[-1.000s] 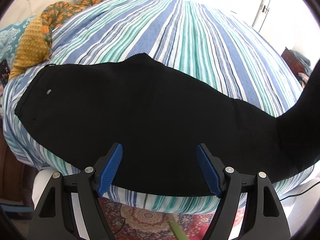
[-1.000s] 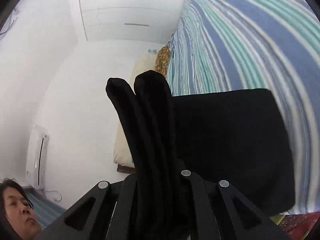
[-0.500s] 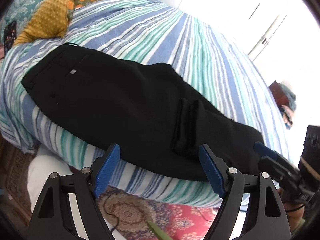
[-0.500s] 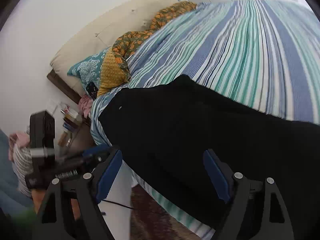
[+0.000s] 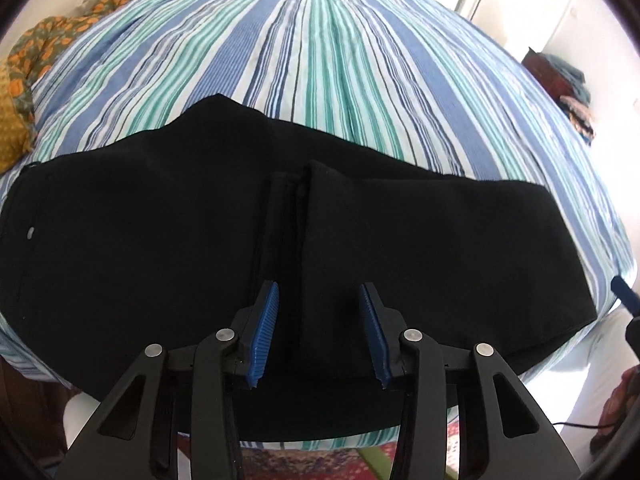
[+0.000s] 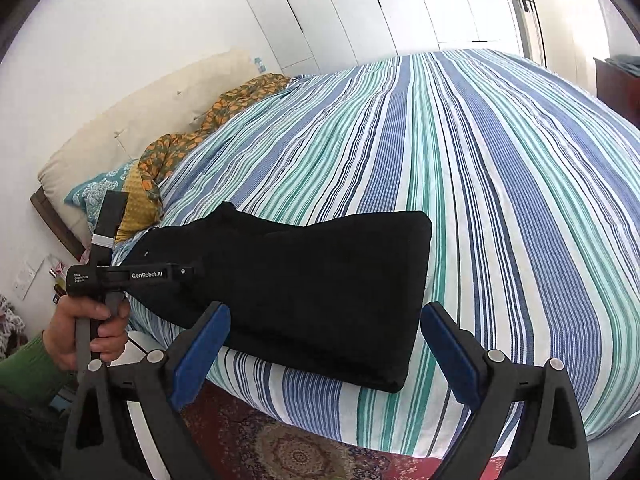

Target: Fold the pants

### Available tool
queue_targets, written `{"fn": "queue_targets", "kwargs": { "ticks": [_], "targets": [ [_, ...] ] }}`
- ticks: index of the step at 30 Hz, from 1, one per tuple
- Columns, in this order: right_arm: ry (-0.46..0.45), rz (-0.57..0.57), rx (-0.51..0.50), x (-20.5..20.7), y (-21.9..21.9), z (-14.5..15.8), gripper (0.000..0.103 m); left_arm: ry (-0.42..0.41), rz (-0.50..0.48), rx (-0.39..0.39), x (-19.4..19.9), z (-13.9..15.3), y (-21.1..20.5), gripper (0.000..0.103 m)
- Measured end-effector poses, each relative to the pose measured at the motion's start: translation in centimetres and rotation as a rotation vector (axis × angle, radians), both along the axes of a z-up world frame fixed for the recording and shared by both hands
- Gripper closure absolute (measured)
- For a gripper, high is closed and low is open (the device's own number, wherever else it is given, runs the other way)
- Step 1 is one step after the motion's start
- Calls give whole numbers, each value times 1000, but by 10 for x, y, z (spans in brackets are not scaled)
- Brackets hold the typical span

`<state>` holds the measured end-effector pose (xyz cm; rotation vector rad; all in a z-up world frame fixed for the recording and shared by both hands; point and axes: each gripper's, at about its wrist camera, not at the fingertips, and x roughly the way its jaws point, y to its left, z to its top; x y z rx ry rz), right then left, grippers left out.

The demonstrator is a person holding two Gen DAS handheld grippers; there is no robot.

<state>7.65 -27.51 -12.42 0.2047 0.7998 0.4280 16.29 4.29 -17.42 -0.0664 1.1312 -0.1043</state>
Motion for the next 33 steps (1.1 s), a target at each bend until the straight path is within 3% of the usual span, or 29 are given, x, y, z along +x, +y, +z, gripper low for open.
{"fn": "queue_targets", "kwargs": {
  "ticks": [2, 4, 7, 17, 19, 21, 24, 26, 28, 30, 33],
  "targets": [
    [13, 16, -3, 6, 10, -5, 8, -4, -16, 29, -1, -1, 1, 66],
    [34, 36, 3, 8, 15, -10, 8, 10, -20, 27, -1, -2, 0, 85],
    [31, 63, -12, 10, 25, -11, 8, 12, 0, 35, 0, -3, 2, 94],
    [25, 45, -21, 6, 23, -13, 8, -74, 75, 29, -8, 24, 11, 100],
    [20, 41, -18, 6, 22, -12, 8, -51, 93, 33, -4, 14, 18, 100],
    [20, 42, -14, 6, 21, -12, 8, -5, 106, -27, -2, 0, 25, 99],
    [27, 48, -16, 5, 22, -13, 8, -5, 86, -58, -6, -1, 24, 93],
    [28, 51, -14, 4, 21, -13, 8, -5, 79, -106, -8, 5, 27, 78],
    [28, 47, -7, 4, 19, -12, 8, -44, 102, -100, -12, 16, 32, 41],
    [32, 40, 9, 6, 16, -13, 8, -71, 118, -40, -10, 19, 34, 33],
    [53, 37, 28, 9, 14, -17, 8, 10, 94, -23, 5, 4, 33, 33]
  ]
}}
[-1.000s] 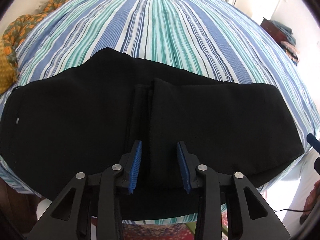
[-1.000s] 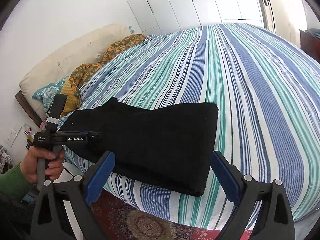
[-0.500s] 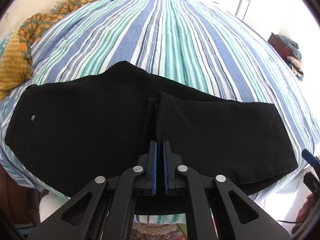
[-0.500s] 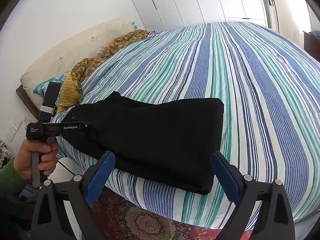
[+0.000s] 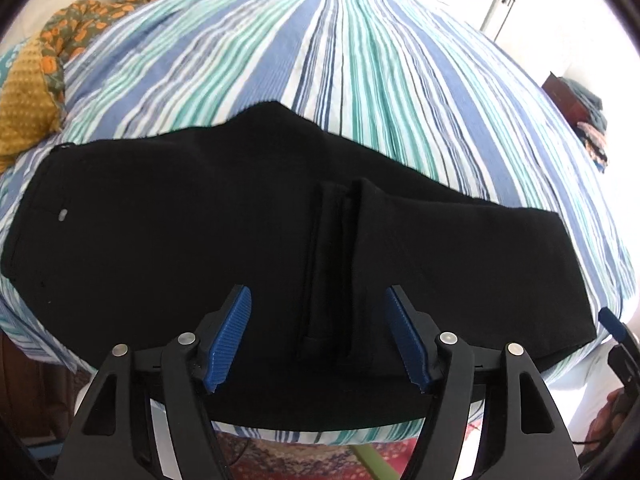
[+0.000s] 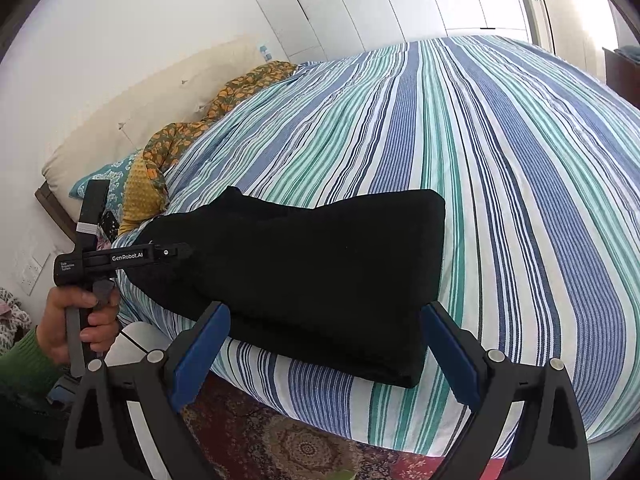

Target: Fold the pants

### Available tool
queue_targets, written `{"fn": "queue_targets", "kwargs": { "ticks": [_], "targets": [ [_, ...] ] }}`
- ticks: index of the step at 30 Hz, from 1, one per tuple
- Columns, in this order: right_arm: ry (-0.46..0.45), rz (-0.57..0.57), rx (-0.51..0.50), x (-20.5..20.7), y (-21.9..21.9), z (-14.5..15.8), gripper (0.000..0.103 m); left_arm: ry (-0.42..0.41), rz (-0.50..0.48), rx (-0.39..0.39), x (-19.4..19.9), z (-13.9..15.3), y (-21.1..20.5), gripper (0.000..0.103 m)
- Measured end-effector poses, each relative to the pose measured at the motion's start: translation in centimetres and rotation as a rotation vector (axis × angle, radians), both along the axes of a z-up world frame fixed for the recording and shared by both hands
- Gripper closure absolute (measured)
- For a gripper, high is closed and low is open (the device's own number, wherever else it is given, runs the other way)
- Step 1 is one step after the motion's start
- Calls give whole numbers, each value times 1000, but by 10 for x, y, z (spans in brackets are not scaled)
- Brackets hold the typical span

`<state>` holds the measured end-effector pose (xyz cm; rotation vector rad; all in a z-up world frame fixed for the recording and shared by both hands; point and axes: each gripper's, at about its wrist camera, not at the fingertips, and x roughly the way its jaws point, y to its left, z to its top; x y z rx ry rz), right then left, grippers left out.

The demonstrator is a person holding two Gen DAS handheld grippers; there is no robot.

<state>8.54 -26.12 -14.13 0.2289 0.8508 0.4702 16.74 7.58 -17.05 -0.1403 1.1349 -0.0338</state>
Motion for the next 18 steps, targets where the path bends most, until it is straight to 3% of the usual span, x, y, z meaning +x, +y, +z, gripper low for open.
{"fn": "queue_targets", "kwargs": {
  "ticks": [3, 4, 5, 6, 11, 14, 18],
  "targets": [
    [6, -4, 7, 0, -2, 0, 8, 68, -43, 51, 12, -21, -13, 36],
    [-1, -8, 8, 0, -3, 1, 8, 52, -64, 64, 11, -21, -19, 69],
    [-9, -13, 8, -1, -4, 3, 8, 49, -82, 62, 12, -20, -24, 88],
    [-17, -19, 9, -1, -6, 5, 8, 48, -80, 63, 12, -16, -27, 94],
    [-34, -62, 26, 3, -20, 18, 8, -45, -69, 28, -3, 18, -9, 96],
    [-43, -23, 91, 14, -21, 31, 8, -16, -62, 66, -4, 4, -2, 96],
    [-66, 132, 120, 41, 6, 39, 7, -12, -54, 92, -6, -15, -5, 95]
  ]
}}
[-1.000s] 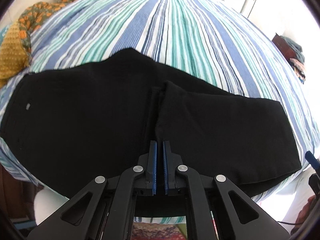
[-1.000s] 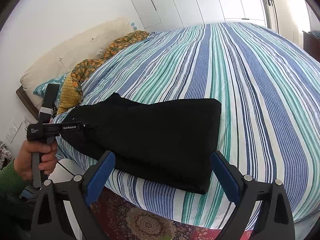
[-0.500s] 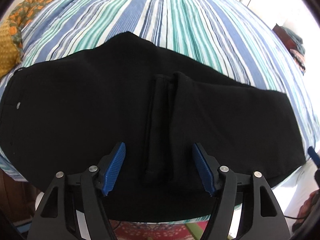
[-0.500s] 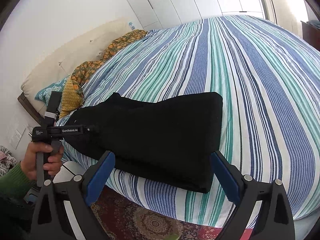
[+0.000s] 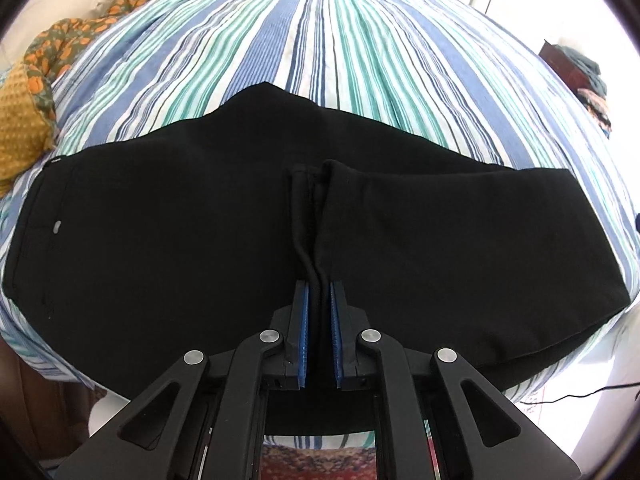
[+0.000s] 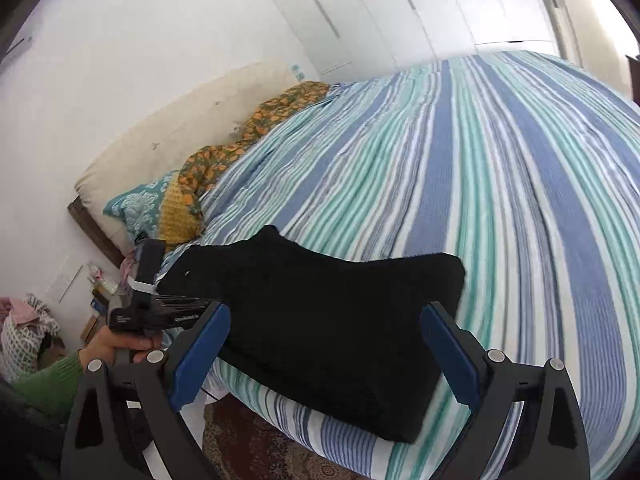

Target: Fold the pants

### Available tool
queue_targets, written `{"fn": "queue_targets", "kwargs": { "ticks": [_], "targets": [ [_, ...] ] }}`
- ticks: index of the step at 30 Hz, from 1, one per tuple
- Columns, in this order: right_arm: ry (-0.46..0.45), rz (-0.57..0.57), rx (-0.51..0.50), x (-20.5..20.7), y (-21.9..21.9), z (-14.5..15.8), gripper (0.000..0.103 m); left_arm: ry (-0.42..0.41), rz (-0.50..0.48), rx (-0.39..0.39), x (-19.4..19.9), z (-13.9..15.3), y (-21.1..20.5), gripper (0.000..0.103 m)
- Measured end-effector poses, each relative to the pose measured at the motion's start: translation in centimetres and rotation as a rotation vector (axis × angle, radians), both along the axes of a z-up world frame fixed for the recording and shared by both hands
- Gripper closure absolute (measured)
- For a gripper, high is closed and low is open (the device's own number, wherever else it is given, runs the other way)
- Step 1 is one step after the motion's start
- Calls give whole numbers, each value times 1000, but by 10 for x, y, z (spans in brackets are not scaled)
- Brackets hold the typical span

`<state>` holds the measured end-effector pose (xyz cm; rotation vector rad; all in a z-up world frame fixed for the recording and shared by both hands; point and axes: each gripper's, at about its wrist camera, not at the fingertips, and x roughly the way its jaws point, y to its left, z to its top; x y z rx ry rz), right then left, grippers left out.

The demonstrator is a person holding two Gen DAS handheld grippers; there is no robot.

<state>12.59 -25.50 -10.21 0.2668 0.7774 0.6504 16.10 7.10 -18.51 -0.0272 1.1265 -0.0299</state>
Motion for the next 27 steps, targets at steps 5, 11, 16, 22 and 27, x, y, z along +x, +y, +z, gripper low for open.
{"fn": "queue_targets", "kwargs": {
  "ticks": [5, 11, 16, 22, 27],
  "targets": [
    [407, 111, -114, 51, 19, -99, 18, 3, 24, -58, -4, -3, 9, 94],
    [306, 67, -13, 77, 14, -51, 14, 0, -2, -20, -2, -5, 3, 93],
    [450, -3, -71, 115, 17, -94, 11, -4, 9, -42, -3, -5, 6, 92],
    [306, -7, -77, 78, 19, -50, 16, -16, 5, -42, -6, -6, 6, 91],
    [205, 34, 22, 8, 15, -25, 3, -25, 21, -65, -8, -9, 10, 89]
  ]
}}
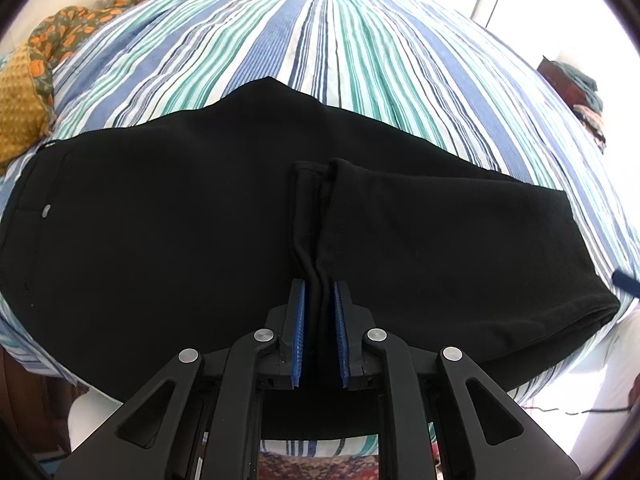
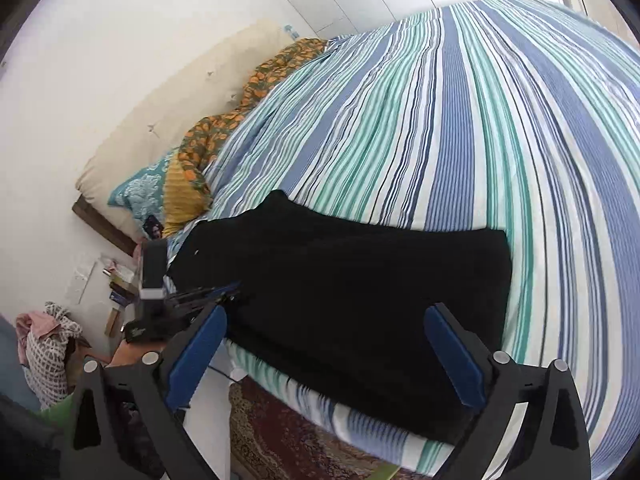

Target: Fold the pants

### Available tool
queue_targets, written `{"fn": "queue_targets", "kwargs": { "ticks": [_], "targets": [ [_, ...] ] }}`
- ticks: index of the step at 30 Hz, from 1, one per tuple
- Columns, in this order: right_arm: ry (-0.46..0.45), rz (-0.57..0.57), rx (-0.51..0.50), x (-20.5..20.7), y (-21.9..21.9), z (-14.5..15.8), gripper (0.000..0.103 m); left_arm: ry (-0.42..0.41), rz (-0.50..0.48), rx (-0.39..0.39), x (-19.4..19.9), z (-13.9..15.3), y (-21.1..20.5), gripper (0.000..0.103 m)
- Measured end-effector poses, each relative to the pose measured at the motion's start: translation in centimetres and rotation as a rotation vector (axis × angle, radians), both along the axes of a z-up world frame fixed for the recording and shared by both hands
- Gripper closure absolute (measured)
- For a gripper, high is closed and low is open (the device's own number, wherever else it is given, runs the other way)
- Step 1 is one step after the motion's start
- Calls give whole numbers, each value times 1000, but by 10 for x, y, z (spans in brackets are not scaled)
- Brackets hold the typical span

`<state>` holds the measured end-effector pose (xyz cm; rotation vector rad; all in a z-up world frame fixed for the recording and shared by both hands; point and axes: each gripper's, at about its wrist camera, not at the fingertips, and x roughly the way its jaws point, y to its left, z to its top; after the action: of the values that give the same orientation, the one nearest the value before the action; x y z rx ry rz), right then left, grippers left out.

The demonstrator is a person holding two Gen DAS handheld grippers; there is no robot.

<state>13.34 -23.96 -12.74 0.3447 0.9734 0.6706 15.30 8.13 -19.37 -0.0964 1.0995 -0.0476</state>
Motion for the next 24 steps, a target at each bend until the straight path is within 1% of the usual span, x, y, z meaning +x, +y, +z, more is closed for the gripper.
{"fn": "queue_targets", "kwargs": {
  "ticks": [1, 2, 3, 4, 5, 6, 7, 8, 9, 10, 11, 13, 14, 16, 19, 21, 23, 24],
  "targets": [
    [38, 17, -22, -6, 4, -13, 3, 1, 4, -6, 0, -1, 1, 87],
    [89, 31, -69, -10, 11, -30, 3, 3, 8, -12, 0, -1, 2, 87],
    [131, 35, -106, -12, 16, -44, 4, 4, 12, -14, 0, -1, 2, 83],
    [131, 27, -113, -15, 17, -49, 4, 4, 15, -15, -1, 0, 3, 82],
    [103, 11, -112, -18, 15, -46, 4, 6, 20, -24, -2, 2, 4, 79],
    [85, 2, -109, -18, 15, -40, 4, 12, 32, -34, -4, 4, 6, 68],
    [71, -9, -95, -17, 14, -32, 4, 12, 47, -49, -7, 8, 8, 53],
    [53, -22, -71, -15, 12, -24, 4, 6, 64, -67, -11, 12, 10, 45],
    [25, -42, -50, -16, 7, -15, 3, -5, 83, -84, -16, 17, 13, 31],
    [-11, -63, -40, -18, 4, -6, 3, -17, 98, -99, -21, 21, 16, 26],
    [-49, -81, -35, -21, 1, 1, 0, -28, 111, -119, -26, 26, 21, 26],
    [-90, -104, -36, -26, -3, 7, 0, -34, 133, -175, -36, 35, 34, 26],
    [-89, -111, -41, -27, -5, 8, 0, -41, 156, -209, -41, 39, 46, 26],
    [-67, -121, -56, -30, -10, 2, 0, -66, 234, -277, -51, 47, 80, 26],
    [-20, -128, -71, -36, -15, -9, 0, -113, 447, -422, -69, 47, 159, 22],
    [1, -131, -74, -41, -18, -15, 0, -141, 639, -496, -85, 38, 219, 22],
    [16, -130, -75, -44, -19, -18, 0, -177, 811, -552, -102, 23, 271, 27],
    [20, -126, -78, -44, -18, -19, 0, -179, 882, -580, -109, 14, 291, 36]
  ]
}}
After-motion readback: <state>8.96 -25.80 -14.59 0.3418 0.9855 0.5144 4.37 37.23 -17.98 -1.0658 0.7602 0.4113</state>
